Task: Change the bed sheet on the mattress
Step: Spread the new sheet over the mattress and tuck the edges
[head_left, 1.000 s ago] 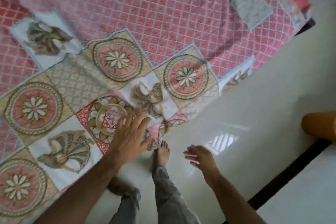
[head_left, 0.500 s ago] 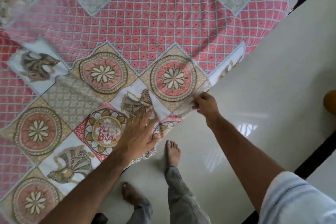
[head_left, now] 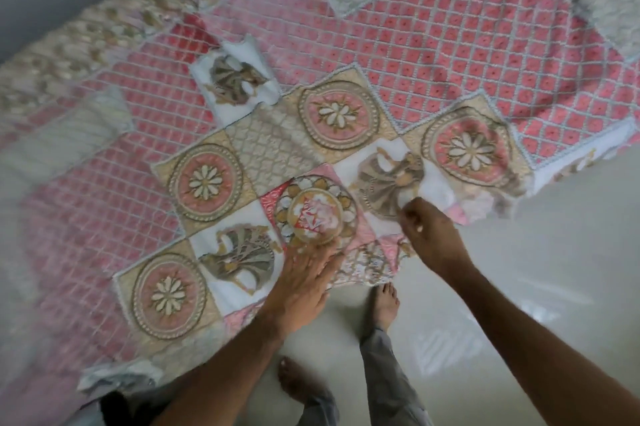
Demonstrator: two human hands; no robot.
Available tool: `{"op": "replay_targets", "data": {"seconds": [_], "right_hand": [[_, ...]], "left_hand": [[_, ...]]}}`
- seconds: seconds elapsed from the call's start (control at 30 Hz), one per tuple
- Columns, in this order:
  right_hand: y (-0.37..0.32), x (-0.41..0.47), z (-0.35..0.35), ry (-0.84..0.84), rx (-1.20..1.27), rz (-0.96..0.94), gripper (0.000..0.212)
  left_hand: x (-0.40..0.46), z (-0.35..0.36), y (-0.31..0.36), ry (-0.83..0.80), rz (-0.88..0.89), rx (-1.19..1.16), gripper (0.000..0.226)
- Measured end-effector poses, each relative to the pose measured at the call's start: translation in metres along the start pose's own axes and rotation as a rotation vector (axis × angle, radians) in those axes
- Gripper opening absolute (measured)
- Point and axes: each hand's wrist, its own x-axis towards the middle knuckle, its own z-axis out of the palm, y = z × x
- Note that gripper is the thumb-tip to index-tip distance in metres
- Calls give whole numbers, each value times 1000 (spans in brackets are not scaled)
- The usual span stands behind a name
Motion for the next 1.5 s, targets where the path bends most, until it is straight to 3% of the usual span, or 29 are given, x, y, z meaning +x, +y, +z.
{"op": "replay_targets", "data": {"seconds": [0.2,0.47,0.57,0.67,0.7,0.77,0.97,1.03,1.1,1.17,1.23,1.3,1.37,1.43,1.5], "right_hand": [[-92,-13,124,-377,-500,-381,51],[-179,-113,290,-680,-968,-793,80],[-201,-144,336,-810,-1045,-949,75],[-238,-168,380,-1131,-1038,-1008,51],[-250,-171,392,-1209,-1069,-993,45],[-274,-171,417,-1190,-1036,-982,41],[-358,-146,492,-802,-865,-1089,49],[-378,-145,515,-761,-981,-1095,53],[-390,-146,536,-777,-1196,-1057,64],[-394,-149,554,-823,-1322,-1128,50],[-394,-145,565,-897,-1290,-1164,27],[-394,-139,567,-1059,-1151,-1096,24],[-396,-132,564,-1217,-1036,-1062,22],[-399,-124,559,-1359,-991,-1075,22],[-404,-113,560,-1459,-984,-1100,22]], "left_hand": [[-99,33,-55,-45,-272,-101,102],[-288,136,-125,-80,-558,-201,101],[-353,163,-139,-140,-708,-245,77],[-413,192,-153,-95,-943,-436,55],[-428,198,-161,-35,-1037,-540,52],[-452,209,-179,185,-1211,-778,48],[-480,219,-237,872,-1599,-1657,23],[-479,228,-249,964,-1656,-1924,31],[-470,243,-258,954,-1706,-2111,58],[-453,255,-260,944,-1792,-2312,65],[-436,255,-262,997,-1750,-2536,52],[-423,257,-265,1115,-1693,-2628,33],[-419,258,-262,1350,-1724,-2574,15],[-423,258,-256,1463,-1751,-2471,5],[-429,260,-248,1476,-1714,-2397,26]]}}
